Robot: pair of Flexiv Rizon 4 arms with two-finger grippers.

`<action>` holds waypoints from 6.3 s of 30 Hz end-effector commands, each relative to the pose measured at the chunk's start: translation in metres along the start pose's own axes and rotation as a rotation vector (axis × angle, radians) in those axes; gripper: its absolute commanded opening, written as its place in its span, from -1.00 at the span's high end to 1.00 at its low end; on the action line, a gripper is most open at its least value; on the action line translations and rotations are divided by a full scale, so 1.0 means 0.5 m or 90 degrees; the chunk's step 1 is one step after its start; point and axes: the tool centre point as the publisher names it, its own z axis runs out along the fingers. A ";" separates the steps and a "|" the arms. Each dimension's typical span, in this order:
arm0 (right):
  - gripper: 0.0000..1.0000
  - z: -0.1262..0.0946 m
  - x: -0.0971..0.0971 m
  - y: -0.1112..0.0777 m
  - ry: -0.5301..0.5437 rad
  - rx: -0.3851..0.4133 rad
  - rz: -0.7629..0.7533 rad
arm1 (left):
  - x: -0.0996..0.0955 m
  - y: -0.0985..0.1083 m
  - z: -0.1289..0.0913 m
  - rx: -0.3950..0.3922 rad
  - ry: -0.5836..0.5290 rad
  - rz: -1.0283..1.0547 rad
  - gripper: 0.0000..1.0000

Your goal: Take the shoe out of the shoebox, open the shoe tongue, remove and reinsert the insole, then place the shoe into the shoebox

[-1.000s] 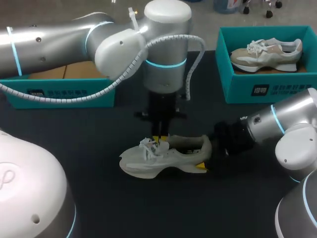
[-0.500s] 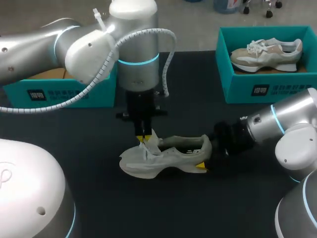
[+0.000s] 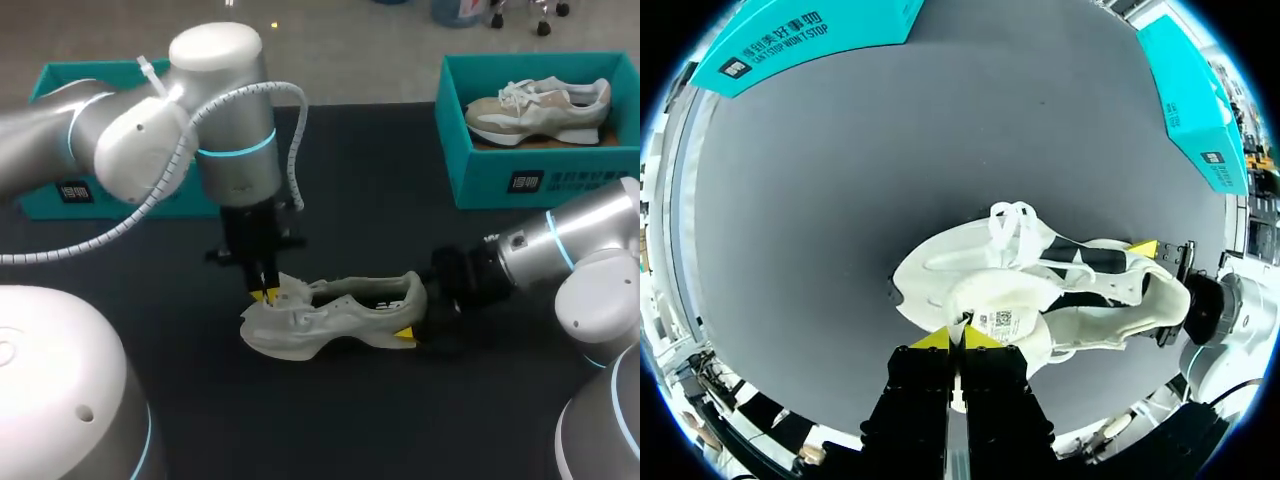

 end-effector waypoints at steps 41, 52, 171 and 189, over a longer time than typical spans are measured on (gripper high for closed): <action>1.00 0.000 0.000 -0.002 -0.001 0.003 0.001 | -0.008 -0.033 -0.019 0.033 0.003 0.075 -1.00; 1.00 0.000 0.000 -0.002 -0.001 0.003 0.001 | 0.028 -0.066 -0.083 0.072 0.013 0.162 -1.00; 1.00 0.000 0.000 -0.002 -0.001 0.003 0.001 | 0.276 0.019 -0.066 -0.037 -0.021 1.105 1.00; 1.00 0.000 0.000 -0.002 -0.001 0.003 0.001 | 0.277 -0.013 0.027 -0.075 0.003 1.137 1.00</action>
